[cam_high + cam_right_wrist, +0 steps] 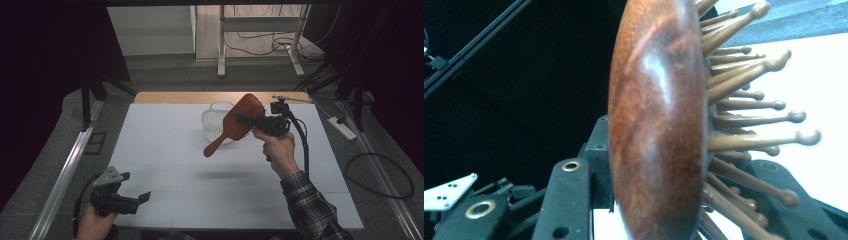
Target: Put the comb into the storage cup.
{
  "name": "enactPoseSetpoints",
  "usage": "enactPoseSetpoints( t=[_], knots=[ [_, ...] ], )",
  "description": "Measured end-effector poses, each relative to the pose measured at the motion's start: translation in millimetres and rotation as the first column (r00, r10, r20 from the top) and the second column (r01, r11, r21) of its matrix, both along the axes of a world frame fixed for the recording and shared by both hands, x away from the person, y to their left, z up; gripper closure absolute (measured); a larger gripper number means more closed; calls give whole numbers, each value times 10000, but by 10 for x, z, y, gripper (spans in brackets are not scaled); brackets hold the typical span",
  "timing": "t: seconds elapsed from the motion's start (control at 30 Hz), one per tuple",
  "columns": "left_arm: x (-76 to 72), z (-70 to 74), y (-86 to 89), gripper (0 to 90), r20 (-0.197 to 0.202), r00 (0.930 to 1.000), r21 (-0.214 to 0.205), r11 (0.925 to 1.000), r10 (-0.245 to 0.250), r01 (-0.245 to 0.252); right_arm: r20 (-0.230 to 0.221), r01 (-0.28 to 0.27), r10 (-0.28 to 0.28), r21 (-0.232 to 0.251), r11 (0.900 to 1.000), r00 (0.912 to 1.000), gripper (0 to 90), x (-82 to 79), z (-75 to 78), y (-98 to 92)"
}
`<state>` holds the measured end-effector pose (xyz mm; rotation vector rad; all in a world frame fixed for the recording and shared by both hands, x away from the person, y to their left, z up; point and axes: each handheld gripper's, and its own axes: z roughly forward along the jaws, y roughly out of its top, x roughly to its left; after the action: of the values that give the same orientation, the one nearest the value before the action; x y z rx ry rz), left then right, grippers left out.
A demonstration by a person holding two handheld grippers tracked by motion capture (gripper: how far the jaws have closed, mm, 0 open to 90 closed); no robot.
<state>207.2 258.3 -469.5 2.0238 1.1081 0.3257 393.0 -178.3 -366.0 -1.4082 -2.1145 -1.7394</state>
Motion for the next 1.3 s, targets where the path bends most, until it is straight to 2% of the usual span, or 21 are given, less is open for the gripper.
enactPoseSetpoints(
  t=[0.4, 0.63, 0.93, 1.3],
  knots=[
    [10, -5, -26, 0, -107, 9999, 250, 9997, 31, -28, 112, 430, -431, 70, 9990, 9990, 560, 167, 104, -53],
    [16, -9, -12, 0, -171, 9998, 105, 9999, 36, -34, 259, 669, -671, 84, 9977, 9974, 559, 281, 207, -54],
    [18, -9, -8, 0, -185, 9998, 63, 10000, 10, -9, 301, 931, -932, 64, 9956, 9952, 560, 391, 256, -40],
    [13, -8, -25, 1, -119, 9999, 192, 9998, -67, 70, 314, 1225, -1225, 21, 9925, 9920, 559, 537, 293, -27]
  ],
)
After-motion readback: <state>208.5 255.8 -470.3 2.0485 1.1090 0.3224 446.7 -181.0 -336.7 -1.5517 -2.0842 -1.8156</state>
